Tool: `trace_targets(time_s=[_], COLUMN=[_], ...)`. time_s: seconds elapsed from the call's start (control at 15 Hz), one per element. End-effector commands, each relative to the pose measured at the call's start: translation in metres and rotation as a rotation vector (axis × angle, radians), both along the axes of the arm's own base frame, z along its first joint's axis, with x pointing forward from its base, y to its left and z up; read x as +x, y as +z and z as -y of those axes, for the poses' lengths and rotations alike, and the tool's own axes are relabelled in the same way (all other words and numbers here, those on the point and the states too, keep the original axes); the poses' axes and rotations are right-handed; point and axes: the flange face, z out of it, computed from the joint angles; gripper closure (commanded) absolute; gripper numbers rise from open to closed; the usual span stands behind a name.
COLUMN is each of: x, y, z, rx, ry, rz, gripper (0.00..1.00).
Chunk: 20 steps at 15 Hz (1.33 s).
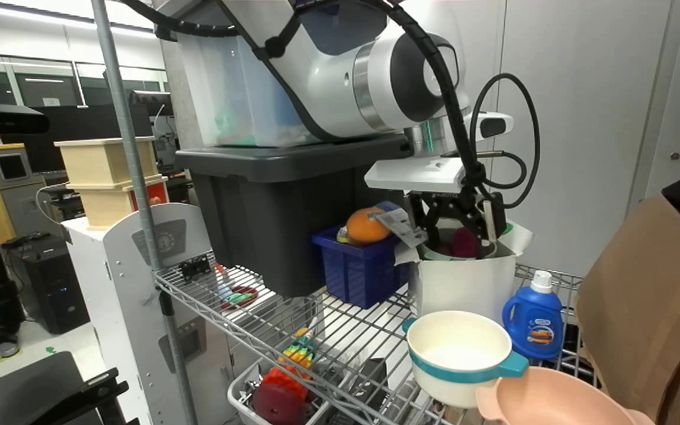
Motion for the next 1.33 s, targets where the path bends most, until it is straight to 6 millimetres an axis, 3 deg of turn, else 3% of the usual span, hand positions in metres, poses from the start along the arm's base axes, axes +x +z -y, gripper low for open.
trace_targets(time_s=[0.0,0.33,0.47,0.73,1.27], x=[-0.002,-0.012,-0.017,-0.027,-0.027], y=[-0.001,-0.014,-0.022,-0.034,-0.021], z=[0.004,0.027,0.033,0.039,0.039], rx=[-0.004,-0.024,-0.03,-0.039,-0.035], ry=[0.016,0.03,0.038,0.054,0.061], rz=[0.012,-0.001,-0.006,-0.008,0.01], gripper=[0.52,0.9,1.0,0.99,0.99])
